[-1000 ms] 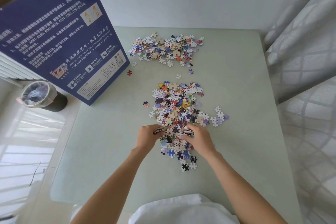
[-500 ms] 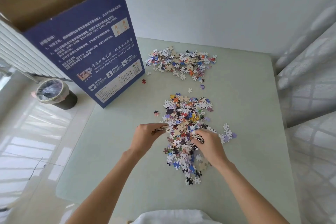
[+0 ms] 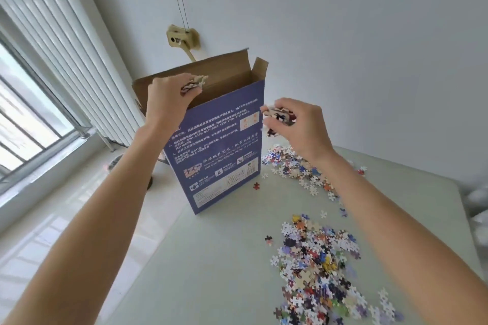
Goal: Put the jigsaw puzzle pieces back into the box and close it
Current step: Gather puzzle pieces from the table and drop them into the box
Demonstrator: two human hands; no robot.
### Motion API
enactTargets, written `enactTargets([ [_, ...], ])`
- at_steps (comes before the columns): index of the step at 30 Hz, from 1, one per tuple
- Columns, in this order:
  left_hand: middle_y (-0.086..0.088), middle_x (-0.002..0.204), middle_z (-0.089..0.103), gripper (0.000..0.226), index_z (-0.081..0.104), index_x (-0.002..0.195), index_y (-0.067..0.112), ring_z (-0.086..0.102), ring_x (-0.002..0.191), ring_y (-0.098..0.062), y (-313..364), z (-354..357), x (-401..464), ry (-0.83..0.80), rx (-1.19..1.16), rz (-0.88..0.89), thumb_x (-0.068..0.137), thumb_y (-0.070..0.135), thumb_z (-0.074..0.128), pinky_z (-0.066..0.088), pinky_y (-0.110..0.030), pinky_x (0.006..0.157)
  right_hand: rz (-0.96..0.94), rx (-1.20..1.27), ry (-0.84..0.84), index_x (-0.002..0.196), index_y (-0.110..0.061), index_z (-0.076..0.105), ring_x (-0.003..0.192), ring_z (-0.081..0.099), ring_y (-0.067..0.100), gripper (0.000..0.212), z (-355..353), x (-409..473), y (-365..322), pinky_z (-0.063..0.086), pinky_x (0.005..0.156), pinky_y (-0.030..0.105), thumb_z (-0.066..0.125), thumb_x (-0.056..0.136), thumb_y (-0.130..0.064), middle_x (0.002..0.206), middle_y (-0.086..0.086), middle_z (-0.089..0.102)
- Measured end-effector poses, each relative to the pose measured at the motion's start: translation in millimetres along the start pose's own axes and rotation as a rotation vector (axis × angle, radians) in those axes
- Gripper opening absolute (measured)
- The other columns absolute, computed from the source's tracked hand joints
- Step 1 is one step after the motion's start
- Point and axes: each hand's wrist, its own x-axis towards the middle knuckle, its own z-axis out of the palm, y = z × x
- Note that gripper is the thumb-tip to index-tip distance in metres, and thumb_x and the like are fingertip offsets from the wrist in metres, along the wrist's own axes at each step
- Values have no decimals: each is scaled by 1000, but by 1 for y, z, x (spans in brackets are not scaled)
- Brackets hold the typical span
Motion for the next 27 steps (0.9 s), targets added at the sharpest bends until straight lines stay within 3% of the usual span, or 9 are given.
enactTargets([
  [2,-11,97,70,25,66,110,14,62,88,-27,-7,4,12,-107,82,-50,87,23,64,44,-30,76,-92,-18,20,98,-13,71,79,61,-1,17,11,43,-8,47,72,7,71,81,-16,92,-7,67],
  [7,-11,110,63,32,50,122,24,50,81,-20,-12,11,15,-224,70,-130,91,27,58,38,-29,69,-272,-126,-107,98,-16,71,84,62,12,19,44,118,-10,50,78,31,70,80,-20,93,0,70],
  [10,-5,113,65,28,53,121,25,55,85,-18,-16,9,13,-234,73,-76,94,33,53,38,-27,71,-320,-237,-349,100,-14,71,88,61,11,20,61,138,-3,46,83,24,70,80,-16,97,1,70],
  [12,3,104,67,22,59,112,27,58,85,-14,-20,9,11,-229,88,-48,93,36,51,40,-25,69,-334,-281,-453,99,-15,71,90,61,14,20,70,145,3,47,86,33,71,79,-16,96,0,69],
  [17,7,78,65,23,69,98,29,57,65,-11,-26,10,9,-245,120,-60,93,41,50,45,-27,59,-335,-289,-560,94,-17,72,89,60,11,15,82,159,2,48,84,36,72,79,-19,94,-3,66],
  [22,12,80,69,13,71,95,30,63,75,-6,-25,5,2,-190,19,-15,86,33,63,55,-30,71,-369,-385,-709,94,-17,71,89,57,12,13,95,161,-2,46,78,30,69,81,-15,94,-6,59],
  [27,9,81,71,14,72,96,30,64,74,-7,-27,5,-6,-94,54,36,85,24,65,54,-27,70,-242,-325,-677,97,-24,69,88,58,11,19,95,163,-3,48,80,29,71,79,-30,96,-8,65],
])
